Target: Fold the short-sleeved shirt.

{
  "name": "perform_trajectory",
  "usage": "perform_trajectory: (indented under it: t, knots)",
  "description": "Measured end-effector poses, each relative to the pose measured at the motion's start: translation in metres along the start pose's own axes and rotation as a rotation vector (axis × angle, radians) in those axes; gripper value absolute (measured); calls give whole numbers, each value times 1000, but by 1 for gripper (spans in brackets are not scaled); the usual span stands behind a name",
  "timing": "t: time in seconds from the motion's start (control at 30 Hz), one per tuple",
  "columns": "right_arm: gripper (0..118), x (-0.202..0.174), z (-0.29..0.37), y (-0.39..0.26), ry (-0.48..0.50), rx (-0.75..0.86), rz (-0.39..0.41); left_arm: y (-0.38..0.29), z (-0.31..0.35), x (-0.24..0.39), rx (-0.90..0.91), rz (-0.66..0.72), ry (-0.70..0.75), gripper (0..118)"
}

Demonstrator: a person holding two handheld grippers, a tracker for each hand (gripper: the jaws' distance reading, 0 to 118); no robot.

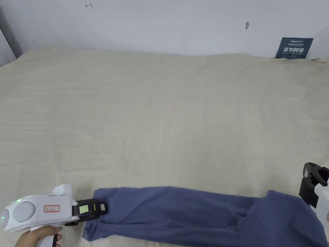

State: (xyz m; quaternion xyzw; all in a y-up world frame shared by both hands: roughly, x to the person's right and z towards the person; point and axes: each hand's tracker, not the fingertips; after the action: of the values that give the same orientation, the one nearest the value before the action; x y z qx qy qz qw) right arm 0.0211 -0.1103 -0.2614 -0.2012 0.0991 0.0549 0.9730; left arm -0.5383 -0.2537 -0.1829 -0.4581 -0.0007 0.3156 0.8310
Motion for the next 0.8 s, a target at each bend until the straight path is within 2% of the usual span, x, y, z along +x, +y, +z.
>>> perform_trajectory:
  t: [0.17, 0.33, 0.47, 0.6, 0.8]
  knots:
    - [0, 1, -1, -1, -2, -9, -2, 6, -11, -7, -7, -12, -16, 47]
    - [0, 4, -1, -2, -4, -13, -9, 1, -17, 3, -14, -50, -2, 12]
    - [0, 8, 1, -2, -4, -12, -21, -2, -11, 16, 16, -107, 36, 6]
    - [0, 14, 3, 1, -8, -4, -31, 4, 15, 39, 36, -93, 47, 5]
    - [0, 22, 8, 5, -9, 15, -52, 12, 46, 32, 93, -90, 81, 4]
